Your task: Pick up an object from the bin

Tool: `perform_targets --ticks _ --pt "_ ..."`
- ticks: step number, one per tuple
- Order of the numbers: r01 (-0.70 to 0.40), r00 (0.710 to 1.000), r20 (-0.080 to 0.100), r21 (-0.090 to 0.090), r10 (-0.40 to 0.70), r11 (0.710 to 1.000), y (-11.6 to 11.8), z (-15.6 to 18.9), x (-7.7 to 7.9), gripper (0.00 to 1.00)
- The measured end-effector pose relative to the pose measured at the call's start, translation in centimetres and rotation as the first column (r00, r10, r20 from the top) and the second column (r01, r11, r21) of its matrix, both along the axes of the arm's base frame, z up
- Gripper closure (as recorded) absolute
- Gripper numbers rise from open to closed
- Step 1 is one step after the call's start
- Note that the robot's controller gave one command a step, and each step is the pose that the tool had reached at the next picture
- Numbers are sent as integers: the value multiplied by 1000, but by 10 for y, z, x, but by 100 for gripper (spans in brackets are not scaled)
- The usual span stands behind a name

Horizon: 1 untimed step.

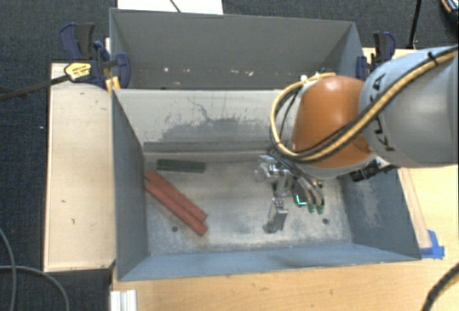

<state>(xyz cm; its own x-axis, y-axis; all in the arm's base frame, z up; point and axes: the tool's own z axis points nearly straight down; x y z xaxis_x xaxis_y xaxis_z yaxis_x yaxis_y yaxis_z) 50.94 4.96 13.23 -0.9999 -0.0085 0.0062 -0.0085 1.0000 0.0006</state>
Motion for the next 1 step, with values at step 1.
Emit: perform_targets --ticks 1 --pt "-25 1000 9 2 25 1000 38 -65 73 0"
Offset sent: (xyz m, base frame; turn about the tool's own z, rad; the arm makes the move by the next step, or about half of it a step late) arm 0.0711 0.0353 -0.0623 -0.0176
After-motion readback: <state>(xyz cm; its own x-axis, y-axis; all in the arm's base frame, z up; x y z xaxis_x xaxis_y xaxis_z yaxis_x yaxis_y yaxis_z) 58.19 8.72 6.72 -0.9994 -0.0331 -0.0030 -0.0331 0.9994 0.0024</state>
